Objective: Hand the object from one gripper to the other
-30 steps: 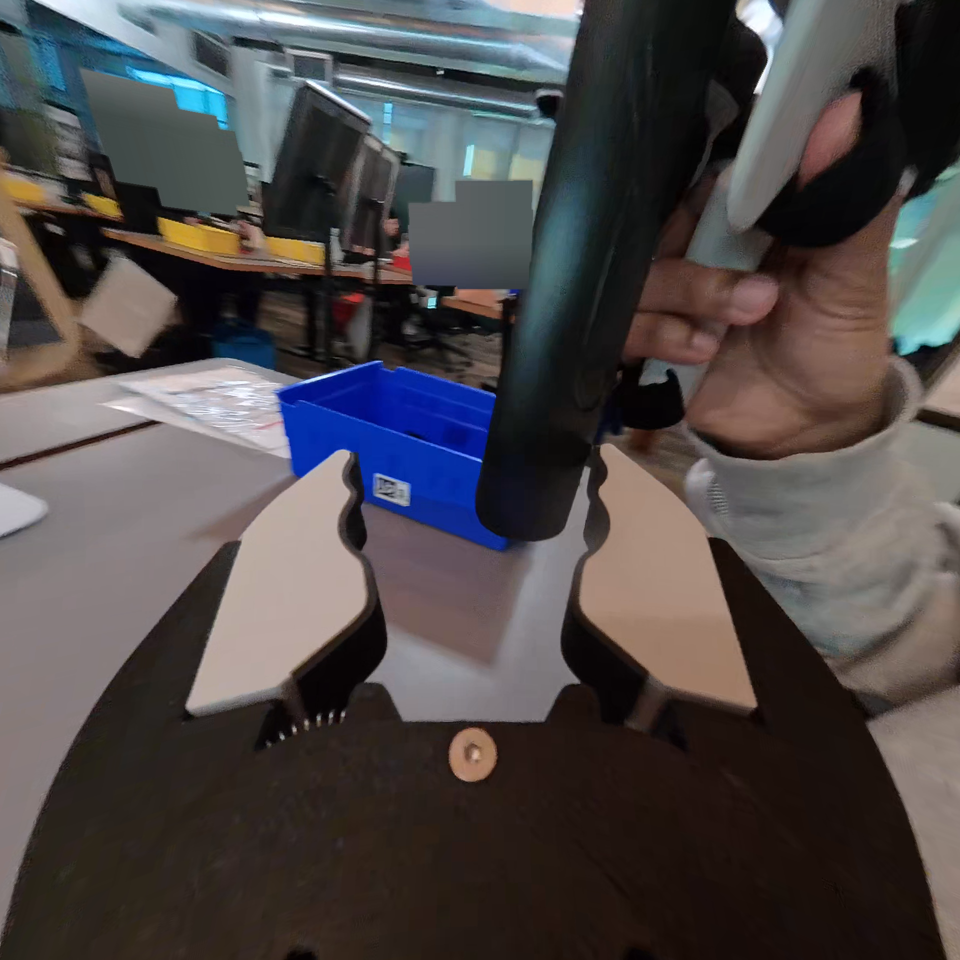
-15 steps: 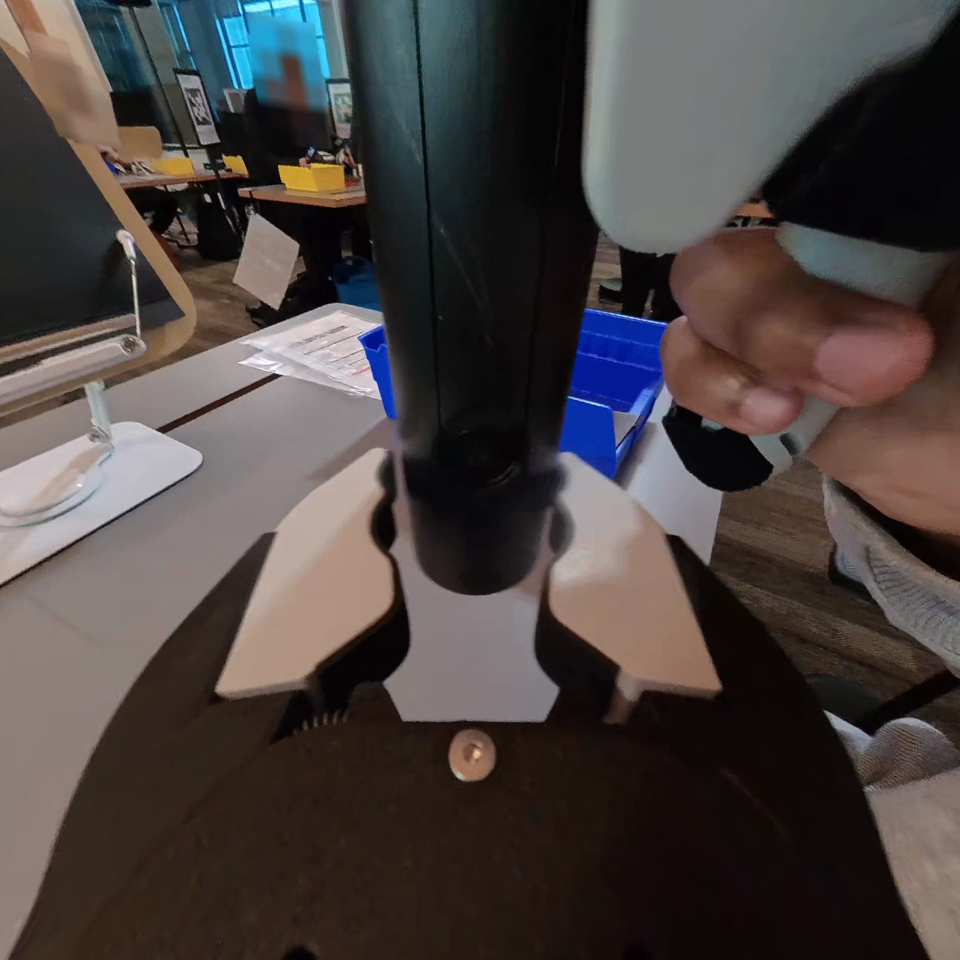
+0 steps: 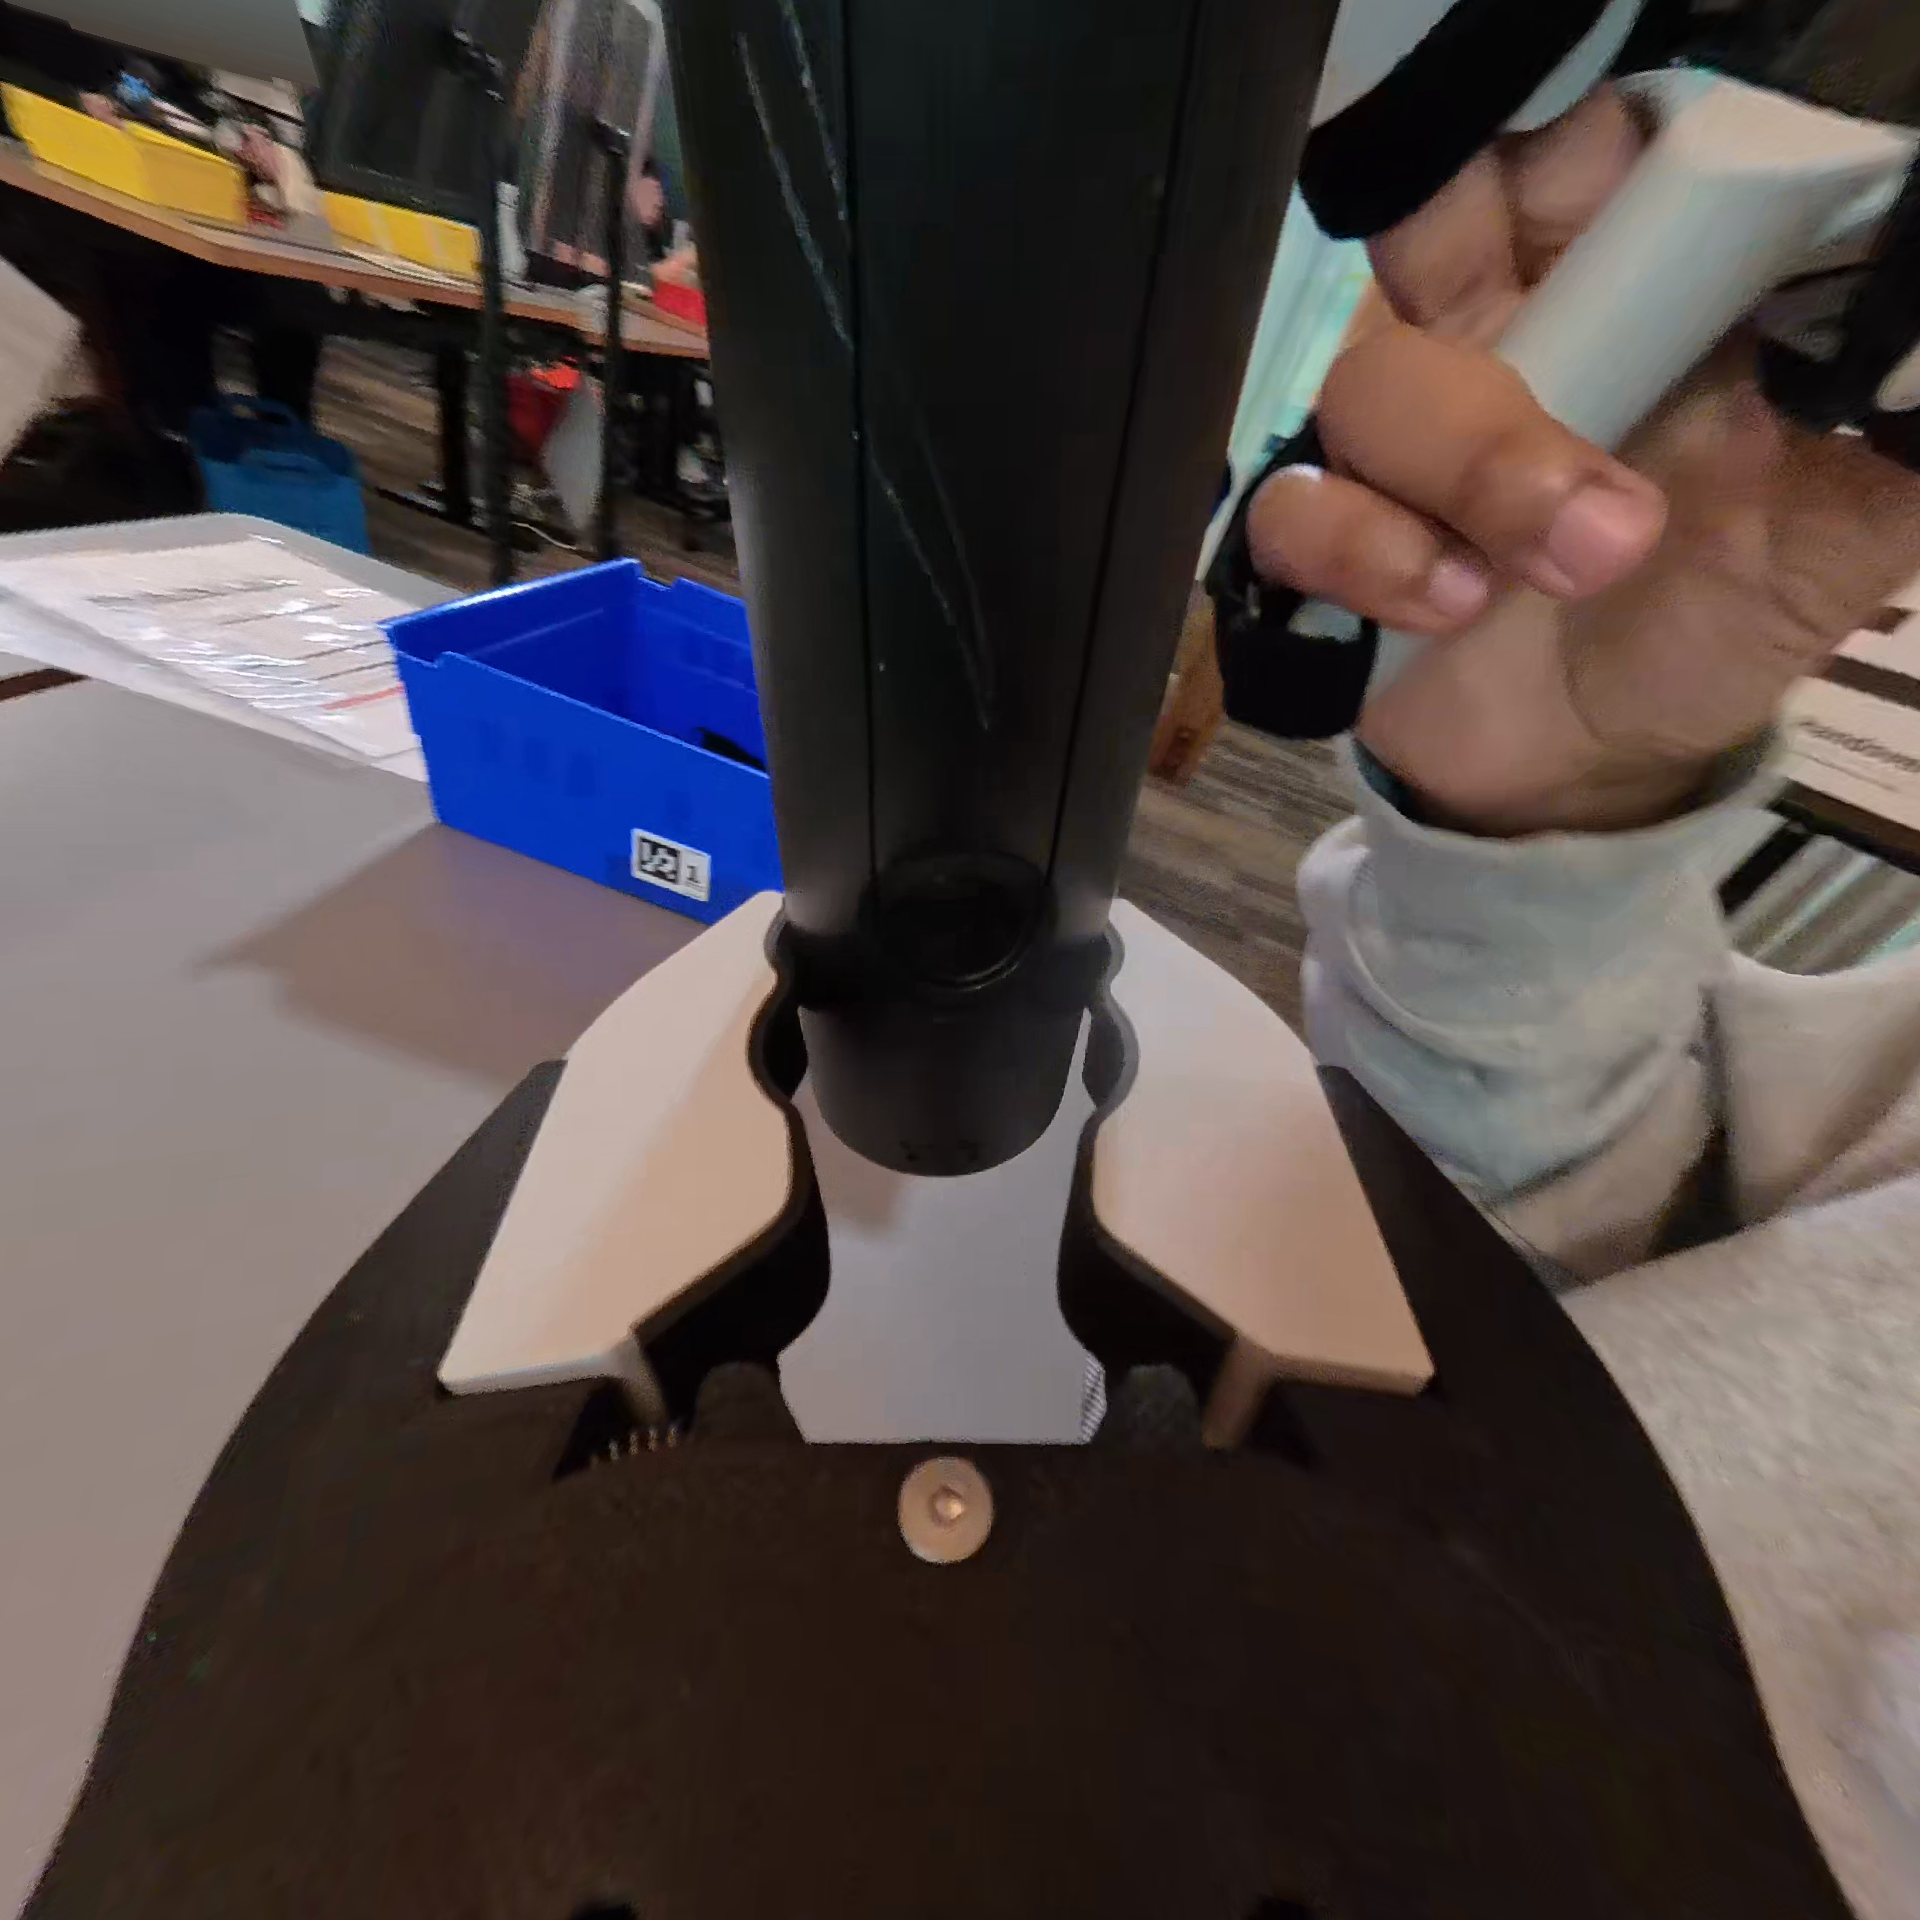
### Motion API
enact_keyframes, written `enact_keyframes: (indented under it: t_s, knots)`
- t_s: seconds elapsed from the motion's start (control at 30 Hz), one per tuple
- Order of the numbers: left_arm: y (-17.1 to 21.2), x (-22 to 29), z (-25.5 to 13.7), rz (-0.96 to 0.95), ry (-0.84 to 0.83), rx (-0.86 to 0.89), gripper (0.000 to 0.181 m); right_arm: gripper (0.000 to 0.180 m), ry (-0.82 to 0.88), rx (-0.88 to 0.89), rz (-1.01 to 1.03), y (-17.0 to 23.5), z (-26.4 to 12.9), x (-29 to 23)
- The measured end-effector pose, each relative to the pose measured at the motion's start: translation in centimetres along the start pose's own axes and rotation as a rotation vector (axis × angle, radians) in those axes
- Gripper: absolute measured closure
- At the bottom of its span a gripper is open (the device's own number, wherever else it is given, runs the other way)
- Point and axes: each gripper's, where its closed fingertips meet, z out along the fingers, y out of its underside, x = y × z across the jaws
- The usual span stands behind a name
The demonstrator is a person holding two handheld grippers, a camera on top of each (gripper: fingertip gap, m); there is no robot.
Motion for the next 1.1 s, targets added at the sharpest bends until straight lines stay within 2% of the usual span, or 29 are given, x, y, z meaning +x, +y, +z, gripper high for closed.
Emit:
enact_keyframes:
  t_s: [0.1, 0.23, 0.4, 0.43, 0.5, 0.77, 0.9, 1.0, 1.1]
  knots:
    - [-0.1, 1.2, -0.3, 0.025, 0.103, -0.040, 0.129, 0.082, -0.122, 0.024, 0.122, -0.9, -1.3, 0.7]
    - [0.1, 2.0, -0.7, 0.118, 0.136, -0.115, 0.130, 0.085, -0.294, 0.019, 0.379, -0.2, -1.9, 0.8]
    - [1.1, 3.4, -0.9, 0.209, 0.187, -0.240, 0.129, 0.076, -0.382, -0.140, 0.377, 4.1, -0.1, -1.9]
    - [1.4, 3.7, -0.9, 0.215, 0.197, -0.258, 0.129, 0.081, -0.394, -0.162, 0.357, 4.6, 0.2, -2.5]
    - [1.9, 4.3, -0.8, 0.221, 0.224, -0.282, 0.129, 0.127, -0.419, -0.186, 0.306, 5.1, 0.2, -3.3]
    - [0.7, 4.3, -0.8, 0.208, 0.232, -0.188, 0.128, 0.128, -0.374, -0.149, 0.297, 4.2, 0.1, -2.6]
    - [-0.9, 4.2, -1.3, 0.210, 0.219, -0.120, 0.095, 0.128, -0.292, -0.220, 0.162, 5.4, 0.2, -2.0]
    - [-2.5, 4.0, -2.6, 0.127, 0.237, -0.097, 0.089, 0.128, -0.220, -0.328, -0.051, 7.0, 0.3, -1.7]
    - [-4.5, 3.8, -4.5, -0.087, 0.324, -0.066, 0.091, 0.127, -0.161, -0.463, -0.309, 9.0, 0.3, -1.7]
